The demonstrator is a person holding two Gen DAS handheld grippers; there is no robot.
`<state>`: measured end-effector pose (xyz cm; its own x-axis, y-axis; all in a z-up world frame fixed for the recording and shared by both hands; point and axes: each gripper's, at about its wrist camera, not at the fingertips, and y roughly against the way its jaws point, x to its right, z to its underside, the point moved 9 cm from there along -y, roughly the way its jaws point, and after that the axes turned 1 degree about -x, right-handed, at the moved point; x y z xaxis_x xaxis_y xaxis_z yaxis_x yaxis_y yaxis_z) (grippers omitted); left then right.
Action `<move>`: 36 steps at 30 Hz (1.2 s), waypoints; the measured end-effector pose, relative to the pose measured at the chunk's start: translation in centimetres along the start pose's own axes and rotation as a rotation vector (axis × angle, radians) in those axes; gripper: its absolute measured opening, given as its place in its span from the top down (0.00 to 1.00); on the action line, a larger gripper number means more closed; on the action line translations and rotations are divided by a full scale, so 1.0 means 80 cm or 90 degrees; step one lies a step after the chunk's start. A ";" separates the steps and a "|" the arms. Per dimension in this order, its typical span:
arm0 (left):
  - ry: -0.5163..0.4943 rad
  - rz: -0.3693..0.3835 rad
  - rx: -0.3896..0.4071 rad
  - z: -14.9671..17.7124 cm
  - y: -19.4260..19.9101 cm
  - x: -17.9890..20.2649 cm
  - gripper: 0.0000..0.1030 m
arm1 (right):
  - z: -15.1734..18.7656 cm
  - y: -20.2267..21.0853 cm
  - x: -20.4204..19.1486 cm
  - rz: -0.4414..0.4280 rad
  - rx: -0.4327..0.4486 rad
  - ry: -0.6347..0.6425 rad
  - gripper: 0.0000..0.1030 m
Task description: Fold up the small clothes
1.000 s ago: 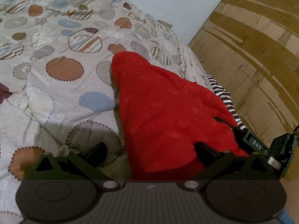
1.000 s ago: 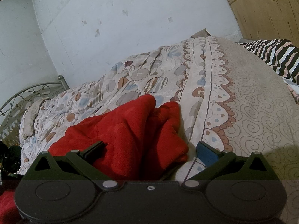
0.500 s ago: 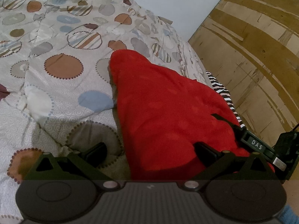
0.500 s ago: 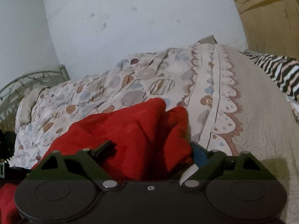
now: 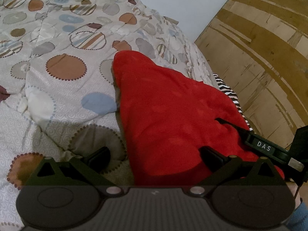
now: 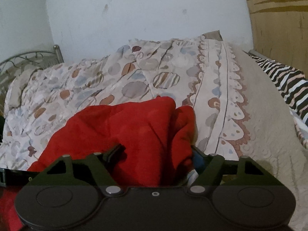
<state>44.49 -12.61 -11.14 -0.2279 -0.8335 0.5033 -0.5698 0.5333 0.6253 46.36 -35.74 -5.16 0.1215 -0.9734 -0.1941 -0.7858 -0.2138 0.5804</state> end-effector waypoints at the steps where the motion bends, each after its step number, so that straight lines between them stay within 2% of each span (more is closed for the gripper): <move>1: -0.001 -0.001 -0.001 0.000 0.000 0.000 0.00 | 0.000 0.001 0.000 0.002 -0.001 0.004 0.29; 17: -0.014 0.005 -0.001 -0.001 -0.004 0.000 0.00 | -0.002 0.005 -0.008 0.018 0.003 0.052 0.33; 36: -0.020 0.010 -0.010 -0.001 -0.007 0.001 0.00 | -0.003 0.005 -0.008 0.019 0.002 0.054 0.34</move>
<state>44.85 -12.92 -11.37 -0.2616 -0.8294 0.4937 -0.5535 0.5479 0.6273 46.10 -35.21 -4.63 0.1484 -0.9829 -0.1094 -0.7920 -0.1843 0.5820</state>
